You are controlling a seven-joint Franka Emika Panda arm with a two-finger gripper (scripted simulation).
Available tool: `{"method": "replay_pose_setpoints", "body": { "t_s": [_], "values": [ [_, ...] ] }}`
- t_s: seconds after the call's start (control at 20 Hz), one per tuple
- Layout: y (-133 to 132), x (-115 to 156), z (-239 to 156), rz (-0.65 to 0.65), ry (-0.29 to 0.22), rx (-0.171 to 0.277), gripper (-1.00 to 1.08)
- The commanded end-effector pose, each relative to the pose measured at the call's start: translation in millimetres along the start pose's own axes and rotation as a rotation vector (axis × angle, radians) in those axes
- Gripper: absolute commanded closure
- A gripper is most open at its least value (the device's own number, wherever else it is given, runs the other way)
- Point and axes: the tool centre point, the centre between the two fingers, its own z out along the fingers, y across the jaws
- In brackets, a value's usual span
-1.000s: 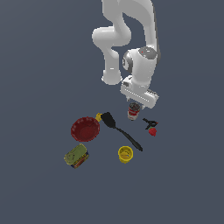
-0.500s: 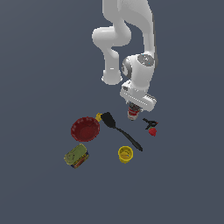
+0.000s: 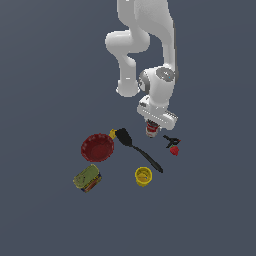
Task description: Pick up a designated object from a clutter of objects.
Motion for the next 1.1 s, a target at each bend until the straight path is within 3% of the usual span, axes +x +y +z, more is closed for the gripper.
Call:
{"method": "replay_pose_setpoints", "body": {
  "t_s": [0.0, 0.65, 1.05],
  "values": [
    [0.0, 0.2, 0.6, 0.000, 0.000, 0.000, 1.08],
    [1.0, 1.4, -2.9, 0.000, 0.001, 0.001, 1.08],
    [12.5, 12.7, -26.7, -0.001, 0.000, 0.001, 1.08]
  ]
}}
